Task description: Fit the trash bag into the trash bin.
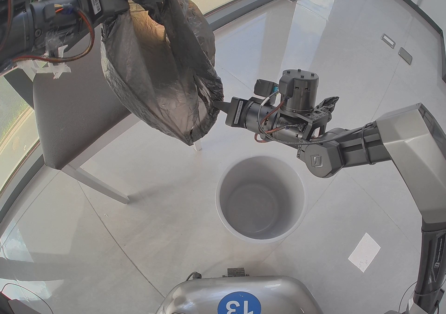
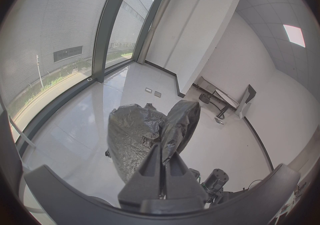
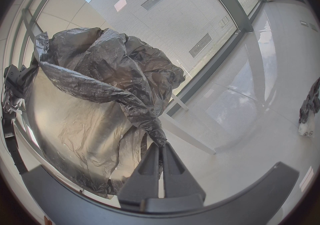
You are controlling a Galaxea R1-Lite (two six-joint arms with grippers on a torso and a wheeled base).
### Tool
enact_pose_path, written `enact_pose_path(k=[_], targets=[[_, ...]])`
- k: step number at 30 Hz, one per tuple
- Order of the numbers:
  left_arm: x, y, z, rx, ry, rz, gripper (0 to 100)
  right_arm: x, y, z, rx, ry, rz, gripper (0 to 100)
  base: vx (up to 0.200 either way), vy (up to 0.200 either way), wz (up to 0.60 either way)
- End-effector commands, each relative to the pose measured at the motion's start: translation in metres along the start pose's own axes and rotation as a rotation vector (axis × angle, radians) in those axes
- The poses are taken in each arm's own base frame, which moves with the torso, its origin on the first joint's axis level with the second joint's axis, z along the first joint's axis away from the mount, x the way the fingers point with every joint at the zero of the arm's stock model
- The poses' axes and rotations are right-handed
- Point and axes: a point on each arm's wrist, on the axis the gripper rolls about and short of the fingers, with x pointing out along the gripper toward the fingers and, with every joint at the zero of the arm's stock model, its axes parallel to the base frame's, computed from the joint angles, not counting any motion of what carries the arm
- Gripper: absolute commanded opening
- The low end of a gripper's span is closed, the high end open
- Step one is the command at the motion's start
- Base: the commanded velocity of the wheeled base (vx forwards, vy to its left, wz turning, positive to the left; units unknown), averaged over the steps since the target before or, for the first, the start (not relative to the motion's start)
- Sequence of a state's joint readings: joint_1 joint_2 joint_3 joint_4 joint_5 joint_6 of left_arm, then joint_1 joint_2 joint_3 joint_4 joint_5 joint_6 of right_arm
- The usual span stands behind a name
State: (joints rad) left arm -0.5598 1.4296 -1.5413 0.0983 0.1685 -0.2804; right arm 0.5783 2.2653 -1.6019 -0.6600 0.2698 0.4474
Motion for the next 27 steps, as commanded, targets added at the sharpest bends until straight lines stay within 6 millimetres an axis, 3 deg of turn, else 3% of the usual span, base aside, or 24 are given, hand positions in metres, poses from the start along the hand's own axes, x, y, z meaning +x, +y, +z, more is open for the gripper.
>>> enact_pose_path(k=[1, 7, 8, 21, 27], targets=[[0.000, -0.001, -0.001, 0.000, 0.002, -0.004, 0, -0.005, 0.005, 0.008, -0.005, -0.014, 0.007, 0, 0.000, 0.000, 0.00], [0.000, -0.002, 0.000, -0.001, 0.000, -0.008, 0, -0.003, 0.003, 0.004, -0.034, -0.008, 0.002, 0, 0.000, 0.000, -0.10], [0.000, -0.002, 0.001, -0.001, -0.002, -0.010, 0, -0.002, 0.002, 0.003, -0.033, -0.006, 0.003, 100, 0.000, 0.000, -0.60], [0.001, -0.007, 0.003, -0.007, -0.008, -0.028, 0, -0.001, 0.002, 0.004, -0.036, -0.010, 0.005, 100, 0.000, 0.000, -0.60], [0.000, -0.010, 0.004, -0.020, -0.011, -0.040, 0, 0.007, 0.005, -0.007, -0.033, 0.003, 0.019, 100, 0.000, 0.000, -0.60]])
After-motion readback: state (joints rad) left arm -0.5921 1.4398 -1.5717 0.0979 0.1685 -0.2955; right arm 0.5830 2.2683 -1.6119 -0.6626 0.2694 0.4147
